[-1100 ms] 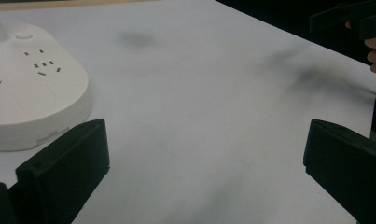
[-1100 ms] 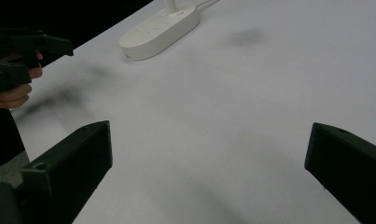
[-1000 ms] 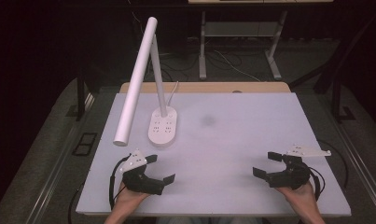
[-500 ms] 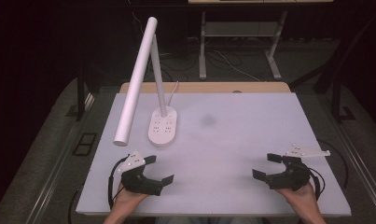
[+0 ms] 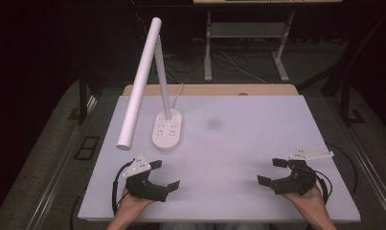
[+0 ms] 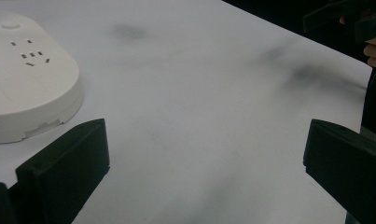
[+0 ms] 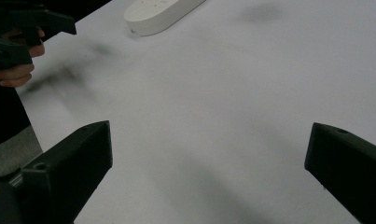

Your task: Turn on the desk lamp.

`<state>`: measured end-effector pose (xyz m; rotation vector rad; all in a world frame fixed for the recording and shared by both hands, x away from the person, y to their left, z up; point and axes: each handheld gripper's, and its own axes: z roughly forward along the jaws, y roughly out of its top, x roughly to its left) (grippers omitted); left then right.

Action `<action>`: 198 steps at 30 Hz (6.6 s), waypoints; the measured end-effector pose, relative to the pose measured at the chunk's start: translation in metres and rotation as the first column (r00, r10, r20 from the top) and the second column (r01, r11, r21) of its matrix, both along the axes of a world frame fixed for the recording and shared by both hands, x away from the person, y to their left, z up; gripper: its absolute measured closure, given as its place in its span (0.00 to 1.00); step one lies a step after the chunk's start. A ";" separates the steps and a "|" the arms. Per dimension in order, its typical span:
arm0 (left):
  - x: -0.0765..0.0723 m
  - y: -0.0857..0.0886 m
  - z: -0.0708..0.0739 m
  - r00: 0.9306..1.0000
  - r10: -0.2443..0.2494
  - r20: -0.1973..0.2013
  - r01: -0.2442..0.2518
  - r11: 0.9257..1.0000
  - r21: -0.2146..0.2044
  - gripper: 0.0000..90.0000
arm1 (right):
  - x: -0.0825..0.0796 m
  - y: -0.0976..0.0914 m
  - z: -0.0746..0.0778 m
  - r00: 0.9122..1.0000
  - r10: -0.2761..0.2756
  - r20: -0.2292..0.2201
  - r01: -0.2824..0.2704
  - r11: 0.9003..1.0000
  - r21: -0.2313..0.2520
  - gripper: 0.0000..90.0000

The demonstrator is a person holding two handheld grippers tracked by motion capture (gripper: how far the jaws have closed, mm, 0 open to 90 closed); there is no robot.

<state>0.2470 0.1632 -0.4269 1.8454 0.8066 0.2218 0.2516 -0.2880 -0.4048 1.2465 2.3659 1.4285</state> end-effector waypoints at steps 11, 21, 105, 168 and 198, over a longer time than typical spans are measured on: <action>0.000 0.001 0.000 1.000 0.004 -0.002 -0.004 1.000 0.002 0.00 | 0.010 0.009 0.012 1.000 0.027 -0.006 -0.027 0.999 -0.027 0.01; 0.000 0.000 -0.001 1.000 0.005 -0.005 -0.005 1.000 0.000 0.00 | 0.021 0.016 0.026 0.999 0.054 0.004 -0.053 0.998 -0.045 0.01; 0.000 -0.001 -0.002 1.000 -0.016 0.011 0.016 1.000 0.027 0.00 | 0.160 0.152 0.050 0.978 0.205 -0.038 -0.208 0.966 -0.156 0.01; -0.001 0.002 0.000 1.000 -0.029 0.008 0.029 1.000 0.002 0.00 | 0.249 0.248 0.002 0.978 0.195 -0.073 -0.201 0.975 -0.093 1.00; 0.003 0.000 -0.001 0.999 -0.033 0.005 0.033 0.999 0.001 0.00 | 0.263 0.253 -0.030 0.981 0.168 -0.097 -0.168 0.986 0.006 1.00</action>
